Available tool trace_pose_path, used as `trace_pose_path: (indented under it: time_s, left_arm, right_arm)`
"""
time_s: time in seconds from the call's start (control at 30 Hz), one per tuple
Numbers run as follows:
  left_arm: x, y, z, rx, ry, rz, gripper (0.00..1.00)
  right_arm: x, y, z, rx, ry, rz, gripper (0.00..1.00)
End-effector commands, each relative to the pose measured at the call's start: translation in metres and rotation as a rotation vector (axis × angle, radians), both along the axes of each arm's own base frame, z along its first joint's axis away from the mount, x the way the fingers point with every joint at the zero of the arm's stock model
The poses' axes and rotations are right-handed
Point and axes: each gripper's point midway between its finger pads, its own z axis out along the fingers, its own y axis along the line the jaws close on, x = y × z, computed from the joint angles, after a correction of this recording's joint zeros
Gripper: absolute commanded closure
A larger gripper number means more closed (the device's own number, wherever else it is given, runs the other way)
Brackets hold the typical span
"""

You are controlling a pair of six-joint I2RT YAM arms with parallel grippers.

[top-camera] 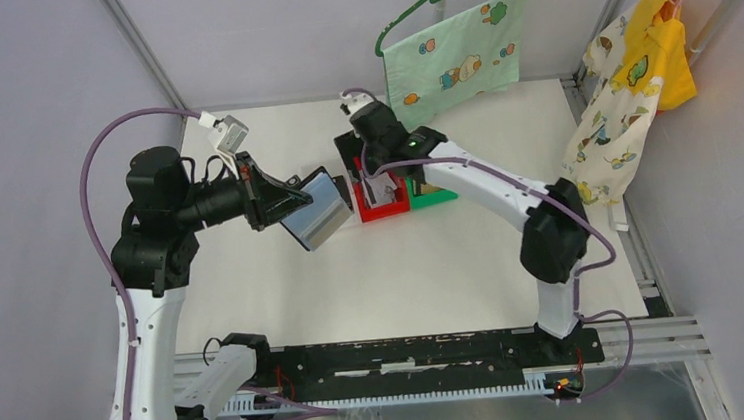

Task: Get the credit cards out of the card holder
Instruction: Place the credit card in the storage box, then remove the credit card from the card holder.

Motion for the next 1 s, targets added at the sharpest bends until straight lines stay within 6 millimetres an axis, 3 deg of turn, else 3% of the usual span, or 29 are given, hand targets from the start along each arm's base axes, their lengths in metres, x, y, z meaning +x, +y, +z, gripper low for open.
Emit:
trace_pose_path:
  time_s: [0.0,0.1,0.17,0.37,0.47,0.6,0.97]
  left_arm:
    - [-0.011,-0.004,0.008,-0.008,-0.075,-0.083,0.98]
    - [-0.028,-0.007,-0.008,0.014,-0.049,-0.193,0.98]
    - [-0.031,-0.006,-0.02,0.042,-0.034,-0.215,0.98]
    - [-0.047,-0.009,-0.031,0.025,0.003,-0.328,0.98]
    - [-0.049,-0.008,-0.037,0.037,0.016,-0.358,0.98]
    - [-0.05,-0.008,-0.039,0.038,0.034,-0.372,0.98]
    - [-0.054,-0.009,-0.031,0.02,0.023,-0.382,0.98]
  right_arm:
    - [-0.018,0.015,0.105,0.353,-0.123,0.264,0.17]
    - [-0.045,0.007,0.155,0.472,-0.21,0.466,0.13]
    - [-0.07,0.004,0.175,0.509,-0.234,0.604,0.12]
    - [-0.158,0.0,0.203,0.728,-0.333,0.952,0.08]
    - [-0.198,-0.003,0.205,0.813,-0.33,1.079,0.05]
    - [-0.237,0.011,0.198,0.821,-0.312,1.184,0.02]
    - [-0.269,0.05,0.181,0.792,-0.216,1.307,0.04]
